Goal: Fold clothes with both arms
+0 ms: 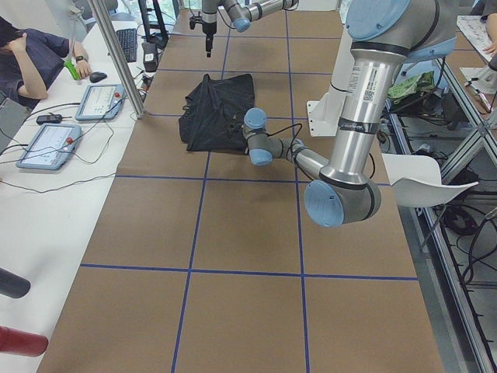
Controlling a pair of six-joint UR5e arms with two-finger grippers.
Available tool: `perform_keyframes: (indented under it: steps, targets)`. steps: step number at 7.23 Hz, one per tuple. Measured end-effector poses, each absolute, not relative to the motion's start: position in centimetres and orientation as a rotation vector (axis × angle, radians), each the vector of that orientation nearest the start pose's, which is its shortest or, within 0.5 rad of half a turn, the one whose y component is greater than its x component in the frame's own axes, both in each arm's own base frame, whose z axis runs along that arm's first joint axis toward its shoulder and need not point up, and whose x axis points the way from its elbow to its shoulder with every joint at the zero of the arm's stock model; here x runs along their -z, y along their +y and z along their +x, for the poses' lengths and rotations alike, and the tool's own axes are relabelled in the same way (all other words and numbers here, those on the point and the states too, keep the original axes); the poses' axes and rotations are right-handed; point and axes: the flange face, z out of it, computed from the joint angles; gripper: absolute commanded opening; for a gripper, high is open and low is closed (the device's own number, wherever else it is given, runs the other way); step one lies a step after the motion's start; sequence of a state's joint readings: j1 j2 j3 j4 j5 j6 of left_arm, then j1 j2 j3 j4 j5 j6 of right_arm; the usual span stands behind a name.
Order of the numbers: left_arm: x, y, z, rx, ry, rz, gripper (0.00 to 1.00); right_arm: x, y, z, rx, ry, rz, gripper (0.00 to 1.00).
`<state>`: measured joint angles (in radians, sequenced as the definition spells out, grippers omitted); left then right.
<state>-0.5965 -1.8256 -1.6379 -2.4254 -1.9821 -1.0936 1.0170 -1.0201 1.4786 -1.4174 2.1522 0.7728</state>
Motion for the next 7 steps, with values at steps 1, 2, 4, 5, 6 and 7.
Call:
perform_keyframes:
  steps: [1,2,4,5,6,7]
  targets:
    - [-39.4,-42.3,43.8,-0.138,1.167,0.297,0.00,-36.2,-64.0,-30.4,-0.029,-0.808,0.121,0.99]
    - [-39.9,-44.1,42.3,-0.149,1.134,0.337,0.00,-36.1,-64.0,-30.4,-0.029,-0.808,0.122,0.99]
    - [-42.2,-50.3,37.8,-0.190,1.002,0.443,0.00,-36.0,-64.0,-30.4,-0.029,-0.809,0.123,0.99]
    - [-43.6,-54.4,35.9,-0.205,0.935,0.485,0.00,-36.0,-64.0,-30.5,-0.029,-0.809,0.124,0.99]
    - [-45.0,-59.0,34.9,-0.217,0.871,0.510,0.00,-35.9,-64.1,-30.5,-0.028,-0.810,0.124,0.99]
    - [-45.7,-63.9,34.9,-0.225,0.820,0.523,0.00,-35.8,-64.1,-30.6,-0.027,-0.810,0.125,0.99]
